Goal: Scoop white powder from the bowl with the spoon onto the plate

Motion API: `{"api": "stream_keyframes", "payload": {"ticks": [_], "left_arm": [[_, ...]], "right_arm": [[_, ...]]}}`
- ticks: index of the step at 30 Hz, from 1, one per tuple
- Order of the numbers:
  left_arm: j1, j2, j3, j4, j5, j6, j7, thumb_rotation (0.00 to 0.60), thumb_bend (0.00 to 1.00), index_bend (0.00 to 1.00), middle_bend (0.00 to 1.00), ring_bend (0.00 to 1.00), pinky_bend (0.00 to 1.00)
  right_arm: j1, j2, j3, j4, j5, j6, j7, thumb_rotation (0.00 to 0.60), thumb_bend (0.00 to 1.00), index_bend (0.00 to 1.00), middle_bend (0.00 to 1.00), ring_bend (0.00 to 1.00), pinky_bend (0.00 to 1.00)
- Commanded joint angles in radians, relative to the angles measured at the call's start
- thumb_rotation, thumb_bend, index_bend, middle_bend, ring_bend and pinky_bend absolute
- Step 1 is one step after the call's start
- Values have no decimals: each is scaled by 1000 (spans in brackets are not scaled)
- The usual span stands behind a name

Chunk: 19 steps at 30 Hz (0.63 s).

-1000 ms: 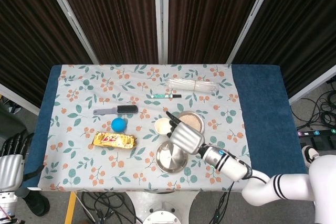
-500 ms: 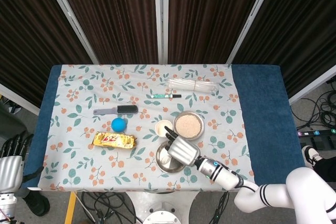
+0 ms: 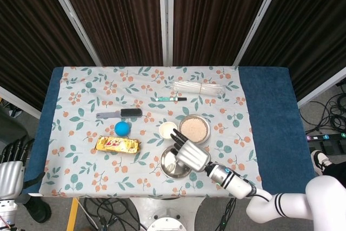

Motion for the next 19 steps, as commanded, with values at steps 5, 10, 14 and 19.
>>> {"api": "stream_keyframes", "payload": {"ticks": [5, 10, 14, 19], "left_arm": [[-6, 0, -5, 6, -4, -9, -7, 600, 75, 162, 143, 80, 101], [-20, -4, -15, 14, -7, -22, -3, 600, 75, 163, 143, 80, 101], [-31, -7, -23, 11, -2, -22, 9, 600, 74, 162, 143, 80, 101], [-48, -5, -29, -4, -2, -37, 27, 600, 74, 163, 143, 80, 101]], "right_arm": [[-146, 251, 16, -180, 39, 180, 67, 600, 228, 273, 339, 95, 0], [-310, 406, 1, -256, 120, 336, 187, 600, 232, 86, 186, 28, 0], [-440, 481, -25, -273, 135, 454, 315, 600, 233, 3, 121, 0, 0], [-561, 508, -46, -239, 119, 549, 430, 600, 232, 0, 110, 0, 0]]}}
